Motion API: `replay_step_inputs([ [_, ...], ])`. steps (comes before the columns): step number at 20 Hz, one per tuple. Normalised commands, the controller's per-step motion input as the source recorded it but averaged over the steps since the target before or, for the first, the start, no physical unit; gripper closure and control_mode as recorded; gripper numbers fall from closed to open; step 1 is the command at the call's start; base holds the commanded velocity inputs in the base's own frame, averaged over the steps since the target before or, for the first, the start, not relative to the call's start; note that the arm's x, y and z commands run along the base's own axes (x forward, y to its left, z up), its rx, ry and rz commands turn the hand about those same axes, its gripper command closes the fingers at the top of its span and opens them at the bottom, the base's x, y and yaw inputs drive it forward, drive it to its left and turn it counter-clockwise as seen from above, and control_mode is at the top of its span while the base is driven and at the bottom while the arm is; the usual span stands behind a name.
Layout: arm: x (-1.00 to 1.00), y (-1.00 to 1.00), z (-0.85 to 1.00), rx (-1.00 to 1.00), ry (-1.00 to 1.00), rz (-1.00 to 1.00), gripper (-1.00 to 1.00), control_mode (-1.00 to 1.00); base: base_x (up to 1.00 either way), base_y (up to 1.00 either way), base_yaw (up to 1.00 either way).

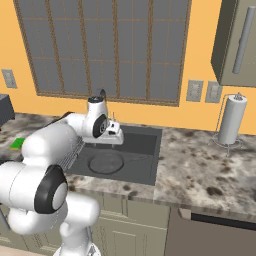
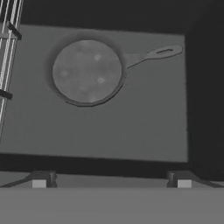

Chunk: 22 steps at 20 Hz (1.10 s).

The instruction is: Pick the pan and sponge and place them into the sink. Then turn on the water.

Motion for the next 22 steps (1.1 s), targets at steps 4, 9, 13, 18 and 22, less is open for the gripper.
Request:
replay_step_inputs([
  [4, -0.05, 0.62, 0.23, 0.0, 0.11, 0.0, -1.0, -1.0, 0.0, 0.0, 0.0],
  [9, -0.03, 0.62, 0.16, -0.01, 0.11, 0.0, -1.0, -1.0, 0.0, 0.0, 0.0],
  [13, -0.09, 0.62, 0.0, -0.02, 0.03, 0.0, -1.0, -1.0, 0.0, 0.0, 0.0],
  [18, -0.12, 0.62, -0.03, -0.03, -0.04, 0.0, -1.0, -1.0, 0.0, 0.0, 0.0],
  [22, -0.1, 0.62, -0.05, -0.01, -0.07, 0.02, -1.0, -1.0, 0.0, 0.0, 0.0],
])
